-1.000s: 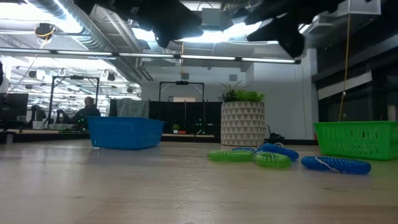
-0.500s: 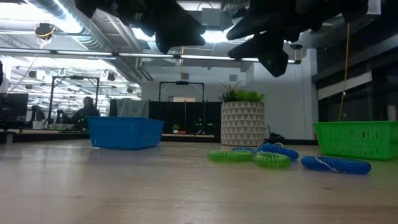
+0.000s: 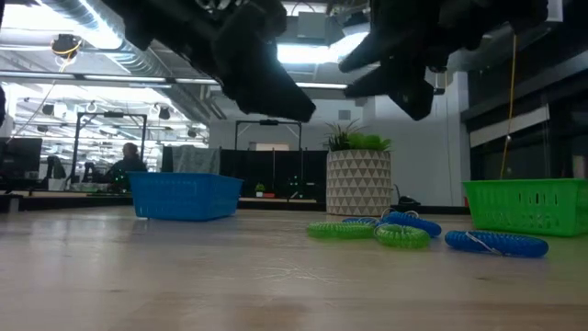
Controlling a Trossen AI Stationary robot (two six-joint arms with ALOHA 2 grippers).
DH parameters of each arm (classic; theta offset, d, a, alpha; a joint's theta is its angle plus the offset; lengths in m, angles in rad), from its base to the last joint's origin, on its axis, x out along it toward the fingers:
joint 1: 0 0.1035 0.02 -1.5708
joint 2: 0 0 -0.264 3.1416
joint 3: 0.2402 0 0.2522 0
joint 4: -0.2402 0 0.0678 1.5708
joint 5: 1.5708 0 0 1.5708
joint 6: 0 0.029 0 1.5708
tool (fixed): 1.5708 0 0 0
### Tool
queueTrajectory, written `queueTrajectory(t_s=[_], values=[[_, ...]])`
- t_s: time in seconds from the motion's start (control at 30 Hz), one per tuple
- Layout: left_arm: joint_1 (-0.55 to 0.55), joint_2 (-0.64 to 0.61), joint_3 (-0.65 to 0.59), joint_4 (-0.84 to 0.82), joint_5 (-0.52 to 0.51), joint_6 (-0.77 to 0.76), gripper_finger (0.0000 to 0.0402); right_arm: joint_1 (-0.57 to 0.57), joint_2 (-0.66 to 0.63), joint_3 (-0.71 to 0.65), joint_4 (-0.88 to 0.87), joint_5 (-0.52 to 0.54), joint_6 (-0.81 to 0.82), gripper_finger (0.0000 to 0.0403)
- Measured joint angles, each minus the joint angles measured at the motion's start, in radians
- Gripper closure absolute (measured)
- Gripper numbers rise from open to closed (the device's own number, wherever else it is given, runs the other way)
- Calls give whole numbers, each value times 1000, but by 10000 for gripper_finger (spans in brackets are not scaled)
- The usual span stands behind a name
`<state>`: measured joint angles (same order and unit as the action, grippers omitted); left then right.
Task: Sort items
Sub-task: Put the green spring keychain into the green bin
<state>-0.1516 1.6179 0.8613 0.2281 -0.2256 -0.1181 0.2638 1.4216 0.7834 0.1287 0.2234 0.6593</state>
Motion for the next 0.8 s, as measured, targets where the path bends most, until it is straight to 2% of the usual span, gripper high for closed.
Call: queueTrajectory(t_s=[0.37, 0.57, 0.8], values=[[0, 105, 75, -42, 14, 0, 245, 0, 0, 0, -302, 218, 281, 250], [0, 106, 76, -67, 16, 0, 245, -11, 0, 0, -333, 222, 303, 250], [-11, 121, 75, -76, 71, -23, 245, -12, 0, 0, -320, 219, 302, 250]])
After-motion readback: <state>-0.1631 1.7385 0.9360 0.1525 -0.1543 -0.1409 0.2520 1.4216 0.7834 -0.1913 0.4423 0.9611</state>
